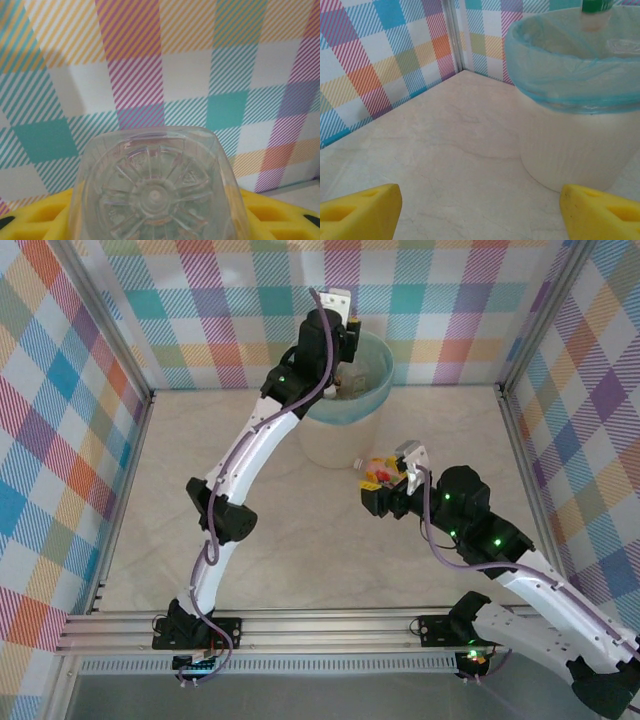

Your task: Put the plastic bottles in the bin

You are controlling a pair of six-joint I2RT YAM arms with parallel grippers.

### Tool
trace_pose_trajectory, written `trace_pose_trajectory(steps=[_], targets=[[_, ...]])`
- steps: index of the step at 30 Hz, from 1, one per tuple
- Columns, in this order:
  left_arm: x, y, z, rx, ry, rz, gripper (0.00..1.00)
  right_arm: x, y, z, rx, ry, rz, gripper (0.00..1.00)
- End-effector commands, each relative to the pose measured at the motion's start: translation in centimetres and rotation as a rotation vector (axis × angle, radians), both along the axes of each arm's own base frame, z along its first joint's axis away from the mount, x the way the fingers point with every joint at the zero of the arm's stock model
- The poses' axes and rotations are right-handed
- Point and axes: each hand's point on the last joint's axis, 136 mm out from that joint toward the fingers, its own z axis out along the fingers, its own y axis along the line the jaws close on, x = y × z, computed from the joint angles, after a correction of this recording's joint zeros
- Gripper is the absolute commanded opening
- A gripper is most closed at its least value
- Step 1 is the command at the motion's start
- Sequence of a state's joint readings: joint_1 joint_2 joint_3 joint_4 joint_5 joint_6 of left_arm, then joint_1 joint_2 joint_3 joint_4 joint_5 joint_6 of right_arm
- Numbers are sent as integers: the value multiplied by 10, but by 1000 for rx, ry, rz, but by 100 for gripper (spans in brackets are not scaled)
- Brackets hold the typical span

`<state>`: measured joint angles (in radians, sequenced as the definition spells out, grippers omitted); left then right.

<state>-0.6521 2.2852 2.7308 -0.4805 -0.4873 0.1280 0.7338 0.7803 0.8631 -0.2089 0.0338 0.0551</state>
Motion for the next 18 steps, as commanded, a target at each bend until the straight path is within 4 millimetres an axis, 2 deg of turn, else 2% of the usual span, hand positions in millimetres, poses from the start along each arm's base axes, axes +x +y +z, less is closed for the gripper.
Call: trace_pose_trajectory(steps=[1,4,6,9,11,14,18], targets=[[12,28,0,33,-3,84,55,-5,-3,-2,-25,-12,12,82],[25,37,-21,57,34,123,59,-6,-5,-4,-32,-15,11,82],[30,41,-31,61,60,127,68,-6,-4,-5,-33,-14,12,82],[33,40,-41,39,92,99,87,-6,-3,-7,-31,-9,17,82],[32,37,-40,25,95,84,93,-5,-2,-7,-31,-8,17,82],[32,36,-38,9,93,76,93,-5,-1,-8,-32,-5,20,82],[31,36,-40,5,106,69,89,-4,-1,-10,-33,-1,19,82]])
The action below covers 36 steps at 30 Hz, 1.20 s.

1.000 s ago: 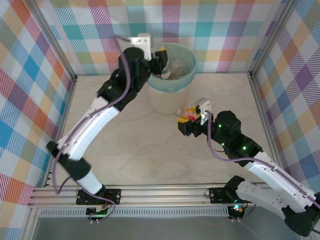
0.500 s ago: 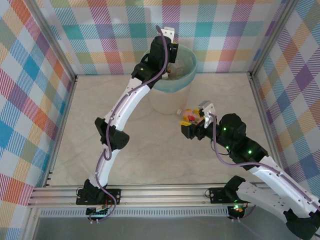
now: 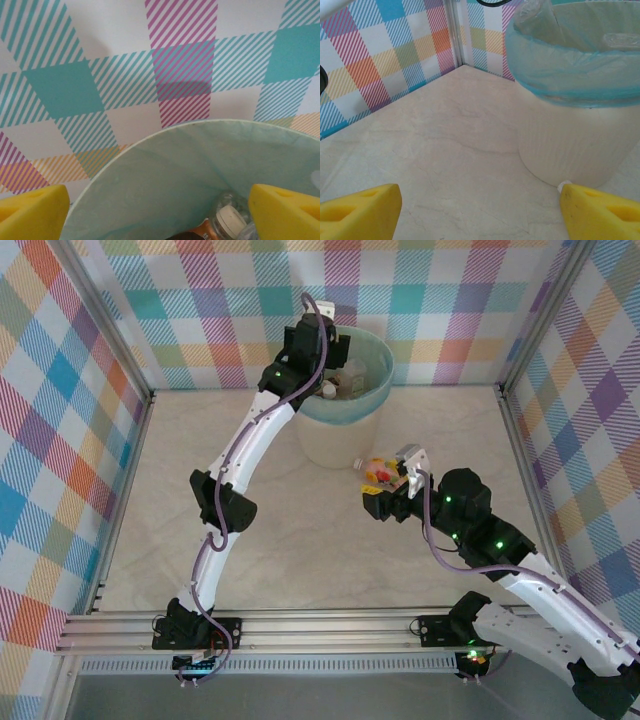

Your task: Put the plastic bottles in the bin

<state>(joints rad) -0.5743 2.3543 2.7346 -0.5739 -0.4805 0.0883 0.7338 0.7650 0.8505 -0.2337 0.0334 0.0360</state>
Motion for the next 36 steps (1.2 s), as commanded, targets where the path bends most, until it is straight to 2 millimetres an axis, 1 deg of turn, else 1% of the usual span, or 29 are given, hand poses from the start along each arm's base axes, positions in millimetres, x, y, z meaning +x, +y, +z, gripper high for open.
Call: trace_pose_trajectory(steps=[1,5,7,10,12,15,19,21,23,24,25,27,30,31,34,36], targets=[[-5,5,19,-43,-26,6,86,-1,2,-3,-5,-3,16,82],[-7,15,1,-36,36,57,75,-2,3,-7,-7,11,19,82],[-12,18,-6,-49,77,63,71,-2,3,-9,-8,17,21,82],[-17,12,-16,-90,126,30,67,-1,4,-11,-10,23,21,82],[-17,6,-28,-115,161,9,66,-1,5,-12,-12,26,22,82],[-15,-2,-52,-130,215,-9,65,0,6,-14,-12,34,26,82],[-7,-4,-80,-167,277,-5,65,0,8,-17,-15,50,28,82],[-2,0,-89,-195,299,8,66,0,7,-18,-18,58,29,82],[0,3,-92,-225,313,11,67,0,7,-19,-20,68,27,83],[0,4,-89,-234,311,10,68,0,7,-18,-18,71,25,83],[0,4,-83,-245,299,5,69,1,7,-18,-16,79,18,83],[-2,4,-65,-265,264,-13,71,4,6,-19,-20,98,-4,84],[-11,4,-24,-314,198,-57,77,19,2,-26,-69,144,-80,85],[-16,4,-5,-337,172,-80,79,25,1,-29,-99,159,-105,85],[-38,6,42,-395,113,-141,83,44,-6,-44,-195,210,-176,87],[-55,7,67,-420,89,-184,84,59,-14,-55,-247,237,-232,88]])
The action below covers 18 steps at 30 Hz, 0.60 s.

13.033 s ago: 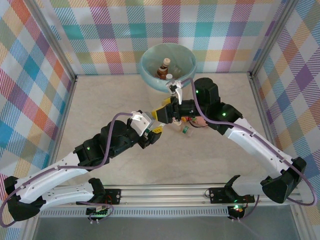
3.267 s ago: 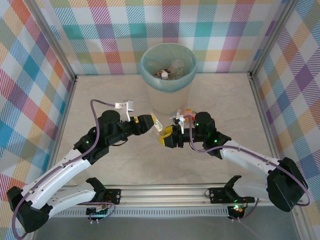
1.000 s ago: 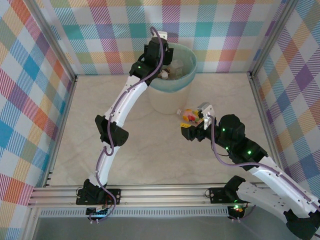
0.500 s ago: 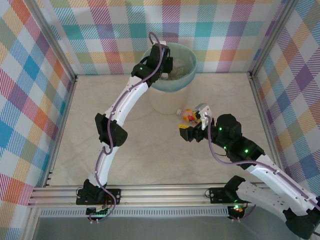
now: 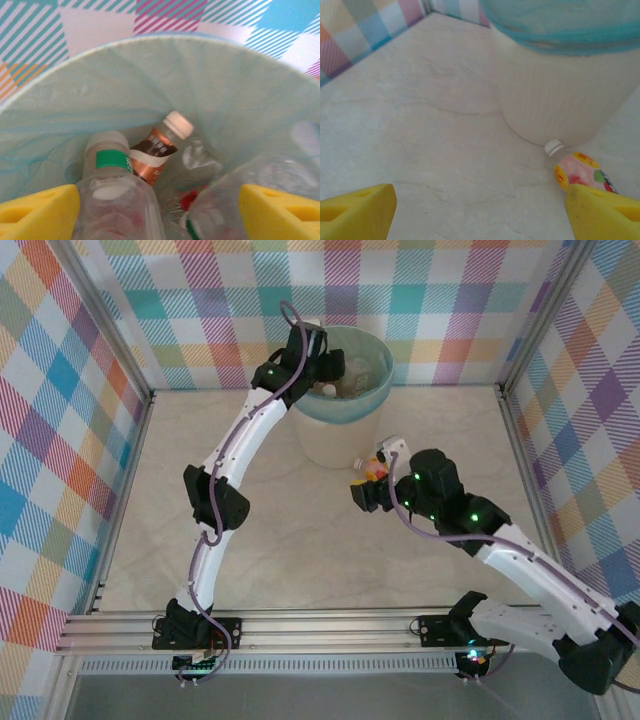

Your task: Put the plastic bottles in the bin

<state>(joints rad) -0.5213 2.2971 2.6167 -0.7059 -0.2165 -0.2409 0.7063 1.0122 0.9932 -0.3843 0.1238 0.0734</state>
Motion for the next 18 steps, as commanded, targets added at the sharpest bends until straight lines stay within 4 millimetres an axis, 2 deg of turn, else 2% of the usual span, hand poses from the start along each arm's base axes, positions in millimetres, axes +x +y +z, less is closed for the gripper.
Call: trace_pose_trajectory(steps=[1,4,7,9,12,16,18], targets=[[-54,12,128,-162,-191,-81,85,24,-25,-16,-106,52,-131,88],[-84,15,151,-184,-200,-142,86,46,-45,-24,-95,81,-204,90],[-115,18,156,-198,-176,-207,87,68,-66,-32,-34,104,-255,91],[-135,21,149,-207,-151,-236,87,82,-80,-44,-22,132,-289,92],[-164,28,131,-226,-109,-268,88,102,-92,-76,-73,174,-295,93],[-199,47,104,-231,-66,-267,88,120,-101,-112,-145,217,-259,94],[-216,58,92,-225,-50,-255,88,125,-101,-124,-143,245,-228,94]])
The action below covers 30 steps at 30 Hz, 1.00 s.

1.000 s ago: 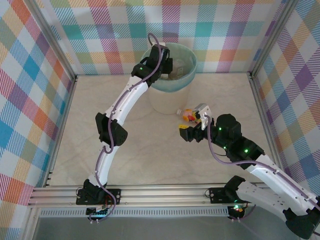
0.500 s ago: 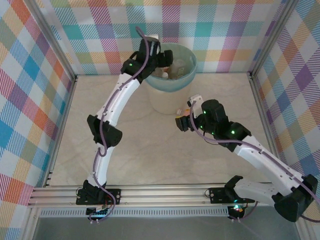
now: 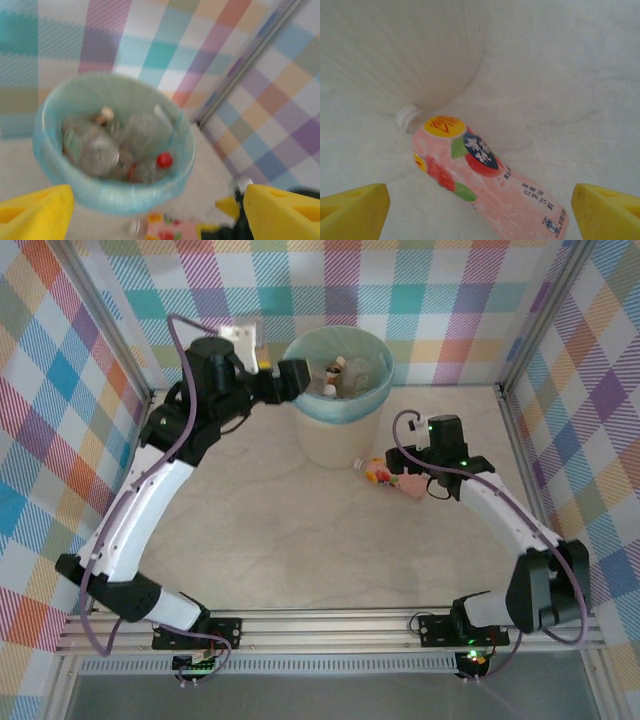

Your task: Put the plastic bottles in the bin

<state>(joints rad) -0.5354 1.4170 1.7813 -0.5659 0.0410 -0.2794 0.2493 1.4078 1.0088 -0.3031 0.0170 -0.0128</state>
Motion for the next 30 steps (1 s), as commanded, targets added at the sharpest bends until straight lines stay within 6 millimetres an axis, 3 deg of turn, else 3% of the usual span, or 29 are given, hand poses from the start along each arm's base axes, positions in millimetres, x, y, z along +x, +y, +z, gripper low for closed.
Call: trace_pose_trajectory(steps=[1,7,16,24,30], targets=[[-24,7,-28,-6,53,-16,88,6,7,-13,-8,-12,134,94],[-57,41,-48,8,50,49,90,5,13,-54,-48,70,237,95],[-66,71,-59,41,29,169,91,-10,14,-101,-16,221,217,89],[-59,79,-70,55,32,229,93,-27,18,-116,27,286,223,86],[-58,78,-78,34,50,234,93,-50,40,-114,-2,317,285,85]])
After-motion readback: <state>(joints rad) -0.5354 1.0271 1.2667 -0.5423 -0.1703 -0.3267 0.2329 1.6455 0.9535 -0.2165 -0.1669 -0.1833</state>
